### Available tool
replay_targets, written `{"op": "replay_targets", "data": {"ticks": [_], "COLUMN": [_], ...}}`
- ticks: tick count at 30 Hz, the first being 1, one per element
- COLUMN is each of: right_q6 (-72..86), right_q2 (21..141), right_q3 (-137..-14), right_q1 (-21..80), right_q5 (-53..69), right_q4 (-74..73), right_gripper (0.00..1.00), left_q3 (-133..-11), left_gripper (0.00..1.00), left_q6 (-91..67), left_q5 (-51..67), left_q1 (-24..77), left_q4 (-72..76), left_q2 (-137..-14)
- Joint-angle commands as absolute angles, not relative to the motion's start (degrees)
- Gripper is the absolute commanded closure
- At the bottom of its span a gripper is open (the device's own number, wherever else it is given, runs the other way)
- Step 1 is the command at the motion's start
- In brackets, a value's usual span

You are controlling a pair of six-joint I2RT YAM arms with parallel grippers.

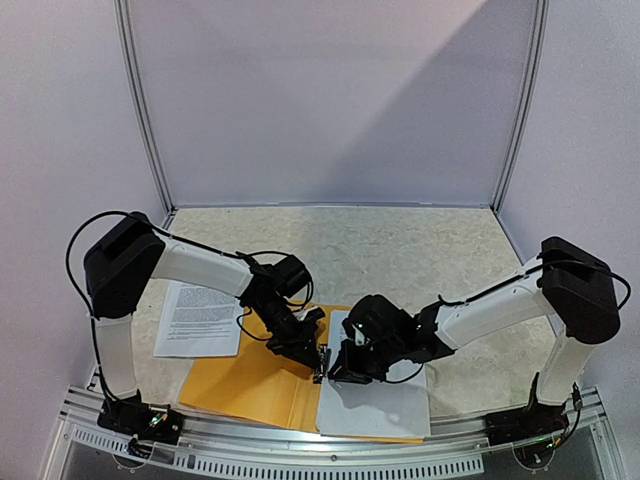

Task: Put the files into the folder
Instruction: Clamp the file in the folder with some files.

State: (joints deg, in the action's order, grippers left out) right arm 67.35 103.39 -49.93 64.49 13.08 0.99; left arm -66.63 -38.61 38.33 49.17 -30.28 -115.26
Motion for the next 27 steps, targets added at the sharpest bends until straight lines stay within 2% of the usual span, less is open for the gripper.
{"op": "replay_targets", "data": {"ticks": [1, 7, 13, 14, 17, 22, 27], "right_q6": [64.89, 64.95, 64.48, 64.24, 63.28, 62.59, 61.92], "right_q2": [102.82, 104.24, 105.44, 105.26, 104.30, 102.52, 100.90], "right_q3": [-50.86, -51.44, -51.93, -52.08, -52.39, -52.08, -51.69], "right_q1": [63.89, 64.01, 64.18, 64.22, 64.10, 64.02, 63.95], "right_q5": [10.97, 13.81, 13.76, 13.33, 12.41, 11.18, 10.24], "right_q4": [-1.81, 5.20, 5.75, 4.96, 2.72, 1.14, 0.09], "right_gripper": [0.85, 0.90, 0.88, 0.88, 0.86, 0.85, 0.85], "left_q3": [-62.18, -62.23, -63.64, -64.14, -65.76, -69.08, -71.21], "left_gripper": [1.00, 1.00, 1.00, 0.98, 0.85, 0.78, 0.77], "left_q6": [-37.28, -37.35, -37.47, -37.32, -37.72, -38.07, -38.99], "left_q5": [25.77, 25.40, 26.93, 26.93, 27.76, 28.67, 29.14], "left_q1": [49.66, 49.66, 48.86, 48.72, 48.12, 47.38, 47.11], "left_q4": [-36.04, -36.23, -37.41, -37.76, -38.73, -40.16, -40.09], "left_q2": [-122.43, -122.39, -121.93, -121.41, -120.10, -118.83, -117.16]}}
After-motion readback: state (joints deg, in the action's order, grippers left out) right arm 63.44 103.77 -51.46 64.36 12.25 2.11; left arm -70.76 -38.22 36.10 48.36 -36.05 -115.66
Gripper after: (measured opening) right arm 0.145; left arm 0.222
